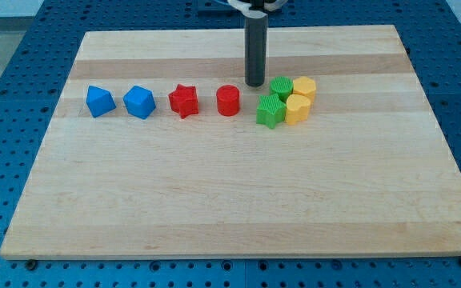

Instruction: Push the blue cube and blue triangle closer to the red star

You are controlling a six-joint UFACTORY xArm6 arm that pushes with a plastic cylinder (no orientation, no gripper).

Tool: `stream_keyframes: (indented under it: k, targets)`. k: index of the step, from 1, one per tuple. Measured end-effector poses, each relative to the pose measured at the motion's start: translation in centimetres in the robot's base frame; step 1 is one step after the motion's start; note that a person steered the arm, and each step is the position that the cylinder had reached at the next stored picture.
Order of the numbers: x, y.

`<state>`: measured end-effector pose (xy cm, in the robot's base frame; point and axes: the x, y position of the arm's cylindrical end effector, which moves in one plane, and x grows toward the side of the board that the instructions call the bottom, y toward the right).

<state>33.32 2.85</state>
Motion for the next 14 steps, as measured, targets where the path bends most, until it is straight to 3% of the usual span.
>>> stream_keyframes:
  k: [4, 8, 11, 14]
  targets:
    - [-0.1, 2.3]
    - [2.3, -0.1]
    - [2.6, 7.1]
    - [0.0, 9.0]
